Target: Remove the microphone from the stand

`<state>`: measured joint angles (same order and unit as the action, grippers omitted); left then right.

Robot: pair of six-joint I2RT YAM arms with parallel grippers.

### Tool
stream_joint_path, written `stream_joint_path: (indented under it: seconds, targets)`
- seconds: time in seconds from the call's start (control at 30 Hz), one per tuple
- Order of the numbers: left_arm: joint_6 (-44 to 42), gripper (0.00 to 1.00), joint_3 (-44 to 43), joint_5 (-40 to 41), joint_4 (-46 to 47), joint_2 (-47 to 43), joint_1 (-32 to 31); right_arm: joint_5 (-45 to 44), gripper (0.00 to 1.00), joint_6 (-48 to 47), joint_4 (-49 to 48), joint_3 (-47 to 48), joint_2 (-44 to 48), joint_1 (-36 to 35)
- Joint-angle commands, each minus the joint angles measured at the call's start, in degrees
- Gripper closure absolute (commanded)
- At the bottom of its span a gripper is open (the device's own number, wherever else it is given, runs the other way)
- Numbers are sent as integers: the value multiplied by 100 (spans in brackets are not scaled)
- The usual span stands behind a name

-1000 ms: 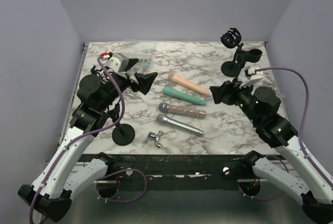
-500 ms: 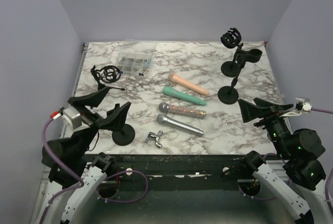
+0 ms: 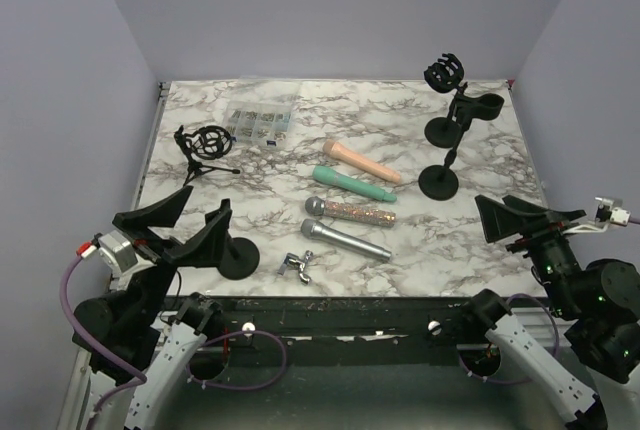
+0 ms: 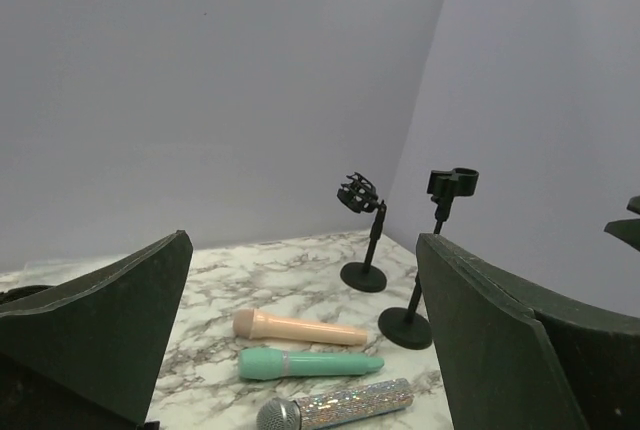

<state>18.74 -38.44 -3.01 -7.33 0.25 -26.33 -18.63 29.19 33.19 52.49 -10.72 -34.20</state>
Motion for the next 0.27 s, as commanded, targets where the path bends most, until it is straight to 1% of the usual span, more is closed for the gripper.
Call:
stream_joint_path:
  seconds: [0.0,0.23]
  targets:
    - [43,1,-84,255,-228,-1421,22,-286,0,212,324,145,158,-43]
    - [7,1,-135,222,-283,-1341,22,-554,0,358,275,106,251,-43]
